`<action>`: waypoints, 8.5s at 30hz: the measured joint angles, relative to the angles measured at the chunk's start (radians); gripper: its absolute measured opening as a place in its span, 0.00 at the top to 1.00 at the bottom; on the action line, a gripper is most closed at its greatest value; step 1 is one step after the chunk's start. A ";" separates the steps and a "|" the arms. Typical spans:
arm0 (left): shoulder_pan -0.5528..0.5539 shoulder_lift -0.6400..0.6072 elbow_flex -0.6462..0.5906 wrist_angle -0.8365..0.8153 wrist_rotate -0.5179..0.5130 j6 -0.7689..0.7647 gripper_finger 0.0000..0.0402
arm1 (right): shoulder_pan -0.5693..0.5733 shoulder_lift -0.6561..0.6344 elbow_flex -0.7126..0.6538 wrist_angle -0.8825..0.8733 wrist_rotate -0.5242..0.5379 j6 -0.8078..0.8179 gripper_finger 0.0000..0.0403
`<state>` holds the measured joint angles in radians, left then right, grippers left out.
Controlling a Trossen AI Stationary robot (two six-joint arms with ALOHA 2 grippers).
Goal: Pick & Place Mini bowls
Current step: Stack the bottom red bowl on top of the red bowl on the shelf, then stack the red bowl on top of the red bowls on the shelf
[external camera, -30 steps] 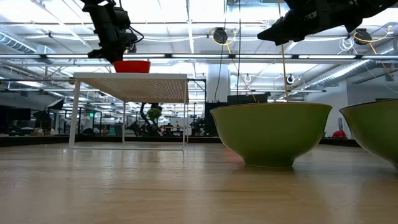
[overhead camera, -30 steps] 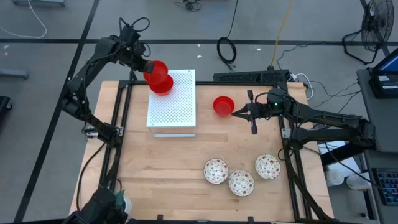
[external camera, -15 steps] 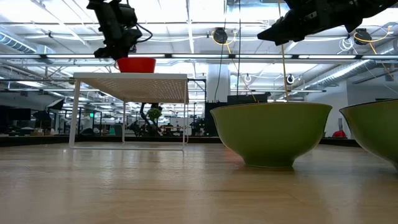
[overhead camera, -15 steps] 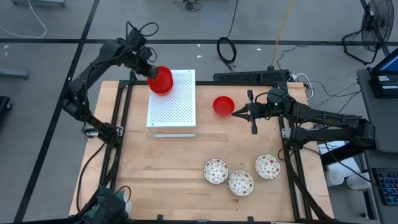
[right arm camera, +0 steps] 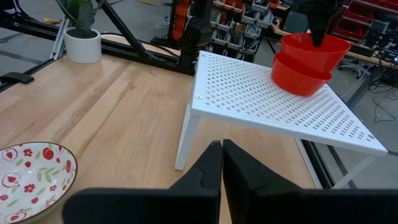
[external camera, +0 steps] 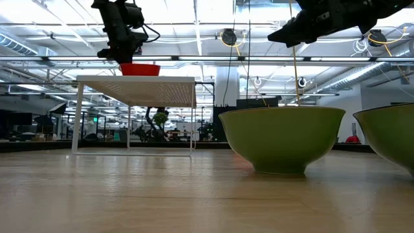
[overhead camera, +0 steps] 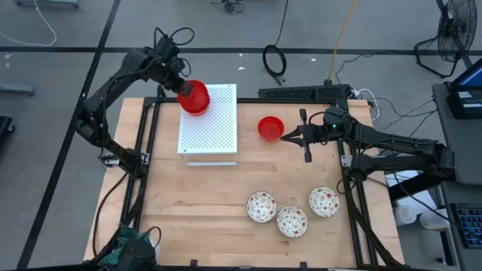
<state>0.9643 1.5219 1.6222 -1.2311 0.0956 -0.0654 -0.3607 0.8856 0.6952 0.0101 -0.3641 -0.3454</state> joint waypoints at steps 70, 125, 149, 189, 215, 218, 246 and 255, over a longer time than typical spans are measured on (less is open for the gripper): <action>-0.021 -0.108 -0.092 0.287 0.446 0.553 0.99 | 0.000 -0.009 -0.038 0.043 0.101 -0.009 1.00; -0.617 -0.623 -0.770 1.022 0.213 0.379 0.99 | 0.000 -0.010 -0.038 0.068 0.101 -0.008 1.00; -1.036 -0.624 -0.810 1.072 -0.576 0.354 0.80 | 0.001 0.254 0.069 -0.086 0.786 0.361 0.54; -0.853 -0.540 -0.967 1.372 -0.355 0.394 0.54 | -0.164 0.649 0.179 -0.253 0.569 0.589 0.43; -0.853 -0.540 -0.967 1.370 -0.355 0.370 0.54 | -0.164 0.653 0.163 -0.204 0.547 0.545 0.45; -0.853 -0.540 -0.967 1.370 -0.355 0.370 0.54 | -0.164 0.653 0.163 -0.223 0.549 0.543 0.45; -0.854 -0.540 -0.966 1.362 -0.356 0.370 0.54 | -0.194 0.653 0.163 -0.337 0.654 0.595 0.45; -0.853 -0.540 -0.966 1.362 -0.356 0.369 0.54 | -0.210 0.653 0.163 -0.337 0.582 0.619 0.53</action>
<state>0.1112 0.9817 0.6559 0.1310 -0.2600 0.3035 -0.5706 1.5391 0.8581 -0.3271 0.2176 0.2739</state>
